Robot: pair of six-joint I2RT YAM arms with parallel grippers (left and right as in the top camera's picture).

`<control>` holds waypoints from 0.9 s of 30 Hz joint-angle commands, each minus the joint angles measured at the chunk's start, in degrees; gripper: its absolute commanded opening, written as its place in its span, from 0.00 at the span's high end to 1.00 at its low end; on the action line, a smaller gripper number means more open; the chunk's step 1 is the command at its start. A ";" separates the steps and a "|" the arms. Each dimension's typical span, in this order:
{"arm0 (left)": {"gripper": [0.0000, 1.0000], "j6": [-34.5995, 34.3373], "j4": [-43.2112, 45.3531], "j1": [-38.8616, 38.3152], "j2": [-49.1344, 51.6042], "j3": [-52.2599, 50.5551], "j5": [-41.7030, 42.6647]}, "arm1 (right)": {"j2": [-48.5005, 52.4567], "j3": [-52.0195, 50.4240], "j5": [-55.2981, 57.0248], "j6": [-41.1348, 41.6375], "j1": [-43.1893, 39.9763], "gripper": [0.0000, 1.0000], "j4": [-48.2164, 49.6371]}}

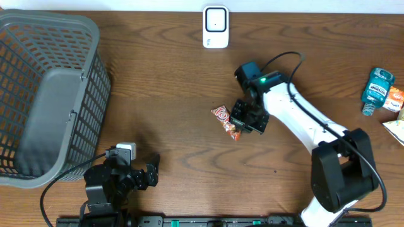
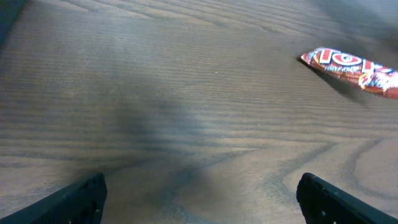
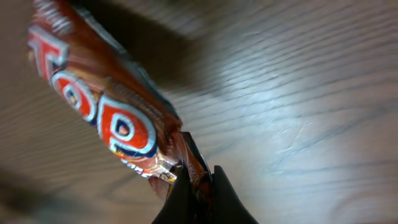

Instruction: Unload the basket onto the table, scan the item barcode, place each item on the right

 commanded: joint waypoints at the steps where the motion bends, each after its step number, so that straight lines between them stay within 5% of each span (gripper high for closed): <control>1: 0.02 -0.04 -0.15 0.20 -0.04 0.07 0.13 | -0.13 0.81 5.29 -6.95 0.15 0.99 -0.07; 5: 0.02 -0.07 -0.15 0.20 -0.04 0.07 0.13 | -0.13 4.50 7.15 -14.43 -0.48 0.78 -2.62; 7: 0.02 -0.04 -0.15 0.20 -0.04 0.07 0.11 | -0.13 6.47 10.10 -14.40 -0.83 0.51 -4.39; 9: 0.02 -0.07 -0.15 0.20 -0.04 0.07 0.13 | -0.13 7.80 12.35 -14.78 -1.07 0.10 -5.22; 10: 0.02 -0.07 -0.15 0.20 -0.04 0.07 0.13 | -0.13 8.07 13.05 -15.37 -1.09 0.05 -5.14; 14: 0.02 -0.07 -0.15 0.20 -0.04 0.07 0.13 | -0.13 8.35 12.22 -21.31 -0.55 0.26 -5.03; 23: 0.02 -0.07 -0.15 0.20 -0.04 0.07 0.11 | -0.07 3.28 23.67 -42.56 8.20 0.22 6.45; 27: 0.02 -0.07 -0.15 0.20 -0.04 0.07 0.13 | -0.07 -1.90 24.37 -43.67 9.57 0.36 14.05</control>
